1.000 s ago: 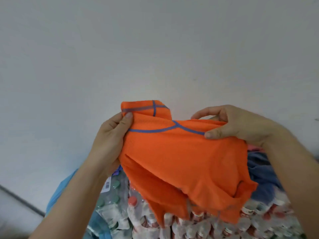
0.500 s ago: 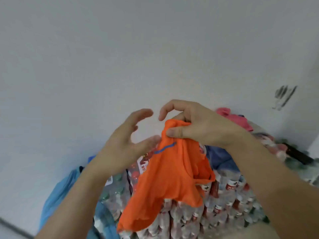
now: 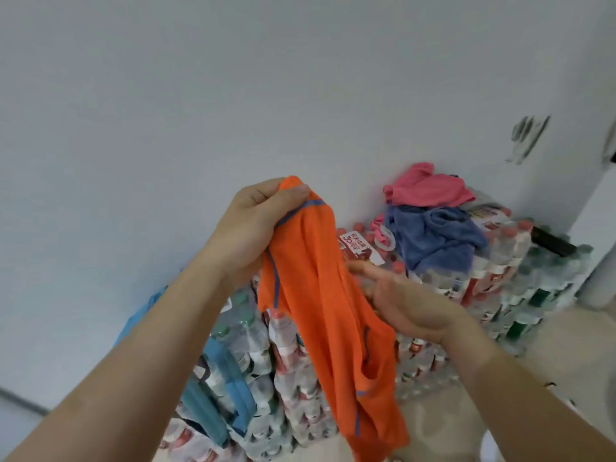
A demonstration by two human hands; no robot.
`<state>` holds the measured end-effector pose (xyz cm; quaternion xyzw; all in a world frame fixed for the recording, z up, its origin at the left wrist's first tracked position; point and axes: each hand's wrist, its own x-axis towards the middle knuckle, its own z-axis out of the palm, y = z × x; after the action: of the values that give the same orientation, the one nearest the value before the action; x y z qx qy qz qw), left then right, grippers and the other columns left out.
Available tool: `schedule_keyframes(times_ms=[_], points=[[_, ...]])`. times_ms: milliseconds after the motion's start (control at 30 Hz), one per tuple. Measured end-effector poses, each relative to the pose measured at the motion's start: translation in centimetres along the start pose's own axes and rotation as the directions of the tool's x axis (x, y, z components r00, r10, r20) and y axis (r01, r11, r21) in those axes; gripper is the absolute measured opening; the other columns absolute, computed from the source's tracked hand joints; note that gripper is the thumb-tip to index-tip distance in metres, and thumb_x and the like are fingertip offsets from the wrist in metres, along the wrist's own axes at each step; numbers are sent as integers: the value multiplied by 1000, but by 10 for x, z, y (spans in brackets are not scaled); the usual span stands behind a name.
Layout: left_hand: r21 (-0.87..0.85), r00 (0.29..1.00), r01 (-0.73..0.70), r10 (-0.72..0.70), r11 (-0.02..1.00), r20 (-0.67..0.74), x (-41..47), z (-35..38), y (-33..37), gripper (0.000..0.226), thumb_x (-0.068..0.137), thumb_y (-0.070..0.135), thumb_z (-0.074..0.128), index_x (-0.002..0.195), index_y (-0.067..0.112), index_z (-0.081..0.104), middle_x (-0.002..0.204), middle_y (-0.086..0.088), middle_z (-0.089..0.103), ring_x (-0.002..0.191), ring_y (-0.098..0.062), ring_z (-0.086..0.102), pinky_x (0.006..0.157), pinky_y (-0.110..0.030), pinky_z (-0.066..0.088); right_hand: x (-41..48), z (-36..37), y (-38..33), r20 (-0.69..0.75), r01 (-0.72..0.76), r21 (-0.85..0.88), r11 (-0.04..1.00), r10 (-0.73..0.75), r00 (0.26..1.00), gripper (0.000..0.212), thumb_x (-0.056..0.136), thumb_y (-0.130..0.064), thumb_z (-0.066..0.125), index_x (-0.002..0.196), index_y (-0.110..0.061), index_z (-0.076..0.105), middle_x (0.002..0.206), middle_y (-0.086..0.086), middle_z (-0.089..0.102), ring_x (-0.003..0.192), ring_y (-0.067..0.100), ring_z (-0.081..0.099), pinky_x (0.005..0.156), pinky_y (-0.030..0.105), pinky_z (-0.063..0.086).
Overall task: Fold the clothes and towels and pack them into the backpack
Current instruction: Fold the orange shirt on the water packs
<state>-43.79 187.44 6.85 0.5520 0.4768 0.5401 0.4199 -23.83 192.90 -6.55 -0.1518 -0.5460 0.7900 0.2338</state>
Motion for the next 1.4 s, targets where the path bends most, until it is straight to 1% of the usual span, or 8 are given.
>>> schedule_keyframes(times_ms=[133, 367, 500, 700, 933, 1033, 1133, 1400], points=[[-1, 992, 5, -5, 1000, -126, -5, -11, 5, 24, 95, 10, 51, 81, 12, 70, 67, -2, 68, 58, -11, 60, 59, -22, 49, -23, 4, 55, 10, -122, -102, 987, 124, 992, 59, 78, -10, 73, 132, -16, 51, 125, 5, 63, 117, 29, 57, 94, 31, 48], [33, 939, 37, -24, 999, -342, -25, -53, -1, 21, 97, 13, 47, 90, 12, 67, 77, -3, 68, 68, -12, 61, 67, -25, 50, -20, 25, 66, -421, -76, -139, 987, 11, 907, 52, 52, -53, 86, 85, -13, 77, 92, 10, 74, 86, 23, 70, 75, 30, 54], [150, 930, 98, -37, 984, -367, -56, -84, -13, 17, 94, 15, 54, 90, 17, 71, 85, -6, 72, 79, -16, 64, 76, -33, 49, -32, 9, 15, -641, -10, -303, 953, -196, 742, 13, 92, -14, 57, 90, -11, 70, 75, 1, 74, 67, 13, 68, 62, 25, 54], [184, 909, 63, 20, 981, -417, -76, -85, -46, 6, 83, 12, 67, 80, 14, 72, 70, 2, 70, 64, -9, 60, 57, -18, 49, -36, -17, -50, -478, -196, -862, 468, -620, 622, 26, 98, -33, 48, 79, -22, 61, 71, -1, 63, 66, 5, 56, 59, 16, 42], [385, 820, 130, 120, 914, -560, -23, -94, -67, 12, 87, 26, 65, 77, 25, 72, 65, 4, 69, 55, -3, 58, 50, -19, 45, 8, -59, -122, -309, -248, -948, 199, -764, 567, 36, 95, -45, 40, 79, -16, 53, 58, -2, 51, 59, 15, 52, 57, 31, 39], [590, 809, 327, 104, 738, -579, 25, -111, -103, 29, 90, 37, 59, 70, 17, 65, 56, -4, 61, 54, -16, 55, 50, -32, 39, 67, -110, -116, -295, -335, -939, 81, -692, 659, 40, 93, -44, 41, 86, -12, 64, 76, 12, 66, 79, 36, 63, 69, 39, 46], [747, 798, 533, 56, 397, -600, 84, -125, -159, 38, 92, 46, 50, 74, 14, 60, 72, -8, 66, 76, -32, 62, 58, -34, 38, 140, -180, -74, -385, -431, -902, 39, -528, 757, 40, 95, -43, 45, 93, -11, 68, 94, 19, 69, 90, 38, 63, 71, 41, 48], [847, 852, 519, -8, -116, -524, 167, -139, -280, 32, 94, 44, 47, 86, 17, 62, 85, -12, 69, 85, -32, 66, 71, -39, 42, 229, -282, 27, -512, -560, -818, -134, -275, 814, 37, 98, -37, 42, 104, -9, 64, 100, 20, 69, 93, 37, 65, 71, 40, 50]])
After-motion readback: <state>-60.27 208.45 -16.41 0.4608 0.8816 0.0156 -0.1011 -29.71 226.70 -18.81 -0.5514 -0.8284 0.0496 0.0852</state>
